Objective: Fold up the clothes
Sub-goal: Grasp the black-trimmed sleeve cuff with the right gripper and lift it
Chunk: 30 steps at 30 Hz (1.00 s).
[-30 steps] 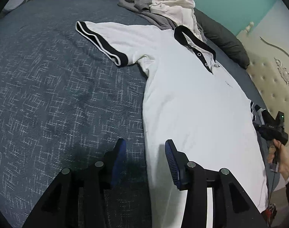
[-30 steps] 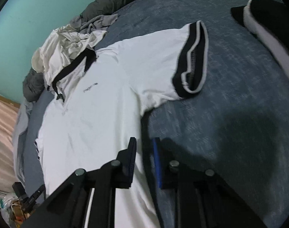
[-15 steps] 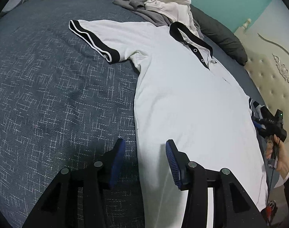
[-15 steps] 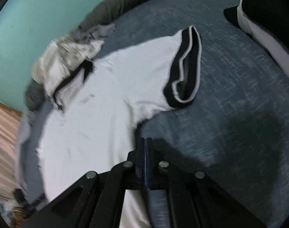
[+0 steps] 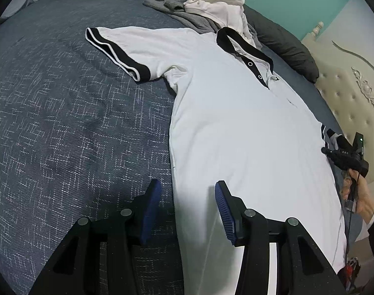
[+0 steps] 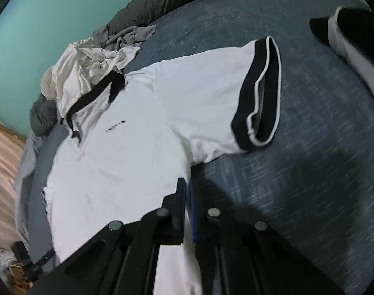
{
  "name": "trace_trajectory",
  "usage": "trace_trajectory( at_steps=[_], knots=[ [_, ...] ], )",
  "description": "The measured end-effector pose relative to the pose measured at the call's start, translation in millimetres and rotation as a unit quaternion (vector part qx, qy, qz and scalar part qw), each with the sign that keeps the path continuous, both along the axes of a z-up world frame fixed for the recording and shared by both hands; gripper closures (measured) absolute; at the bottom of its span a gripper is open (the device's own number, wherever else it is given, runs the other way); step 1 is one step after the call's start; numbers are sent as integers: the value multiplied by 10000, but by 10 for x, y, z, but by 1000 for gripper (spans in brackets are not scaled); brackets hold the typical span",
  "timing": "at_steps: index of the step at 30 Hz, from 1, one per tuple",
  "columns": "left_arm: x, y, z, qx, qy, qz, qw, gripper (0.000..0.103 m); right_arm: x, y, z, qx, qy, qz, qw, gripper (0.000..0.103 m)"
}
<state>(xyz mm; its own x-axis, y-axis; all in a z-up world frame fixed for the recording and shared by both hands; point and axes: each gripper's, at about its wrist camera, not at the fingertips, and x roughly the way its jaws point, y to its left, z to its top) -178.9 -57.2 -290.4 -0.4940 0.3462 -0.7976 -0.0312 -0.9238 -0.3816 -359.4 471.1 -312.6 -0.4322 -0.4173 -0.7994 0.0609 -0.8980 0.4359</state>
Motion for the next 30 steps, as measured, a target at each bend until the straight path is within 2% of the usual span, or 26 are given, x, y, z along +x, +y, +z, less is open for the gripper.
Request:
trace_trajectory(
  at_steps=[5,10,12,14,16,19,23,30],
  knots=[
    [7,13,6,-17,5,-28,10000,53,-30,-52,-32,553,0,256,9981,100],
    [2,22,11,-15,18,-44,10000,53,6,165,21,518,26,1,9987,98],
    [-1,30,11,-23,22,-48,10000,52,79,298,141,436,313,-148,9984,96],
    [1,33,13,-35,35,-44,10000,52,98,422,211,353,415,-382,9978,85],
    [3,28,21,-49,65,-21,10000,52,50,570,224,145,394,-692,9967,52],
    [0,11,35,-74,108,20,9999,52,-57,746,201,-135,267,-1086,9936,43],
    [-17,-14,43,-104,158,75,9998,51,-266,869,137,-193,136,-1421,9896,42],
    [-59,-28,32,-164,185,97,9996,51,-567,890,80,23,287,-1543,9876,42]
  ],
)
